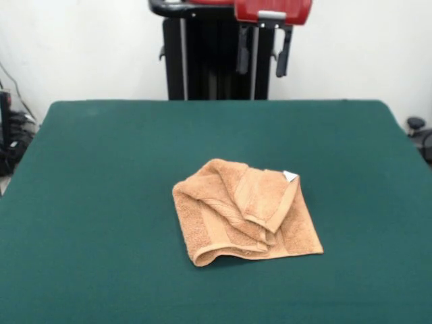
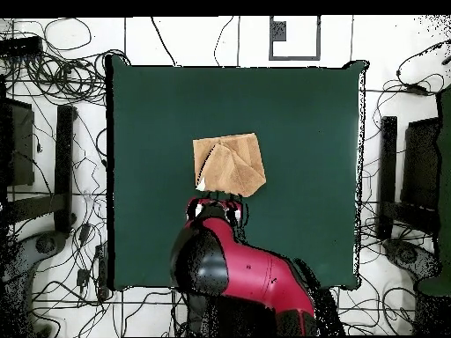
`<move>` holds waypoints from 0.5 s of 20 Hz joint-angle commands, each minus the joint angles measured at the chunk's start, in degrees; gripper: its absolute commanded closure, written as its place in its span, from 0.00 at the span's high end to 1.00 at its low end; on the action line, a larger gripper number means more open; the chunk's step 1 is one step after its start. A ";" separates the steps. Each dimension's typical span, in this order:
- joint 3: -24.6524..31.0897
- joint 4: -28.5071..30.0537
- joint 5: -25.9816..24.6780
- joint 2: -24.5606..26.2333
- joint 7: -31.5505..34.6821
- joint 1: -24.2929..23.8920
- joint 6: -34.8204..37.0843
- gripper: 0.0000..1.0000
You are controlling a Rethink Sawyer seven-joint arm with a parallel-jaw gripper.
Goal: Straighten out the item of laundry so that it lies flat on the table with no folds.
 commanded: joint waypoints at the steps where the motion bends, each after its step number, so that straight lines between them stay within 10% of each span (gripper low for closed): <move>1: 3.12 -5.41 -0.87 7.34 7.94 -3.05 -2.57 1.00; 10: 2.45 -4.24 -0.42 7.15 9.64 -3.15 -2.74 1.00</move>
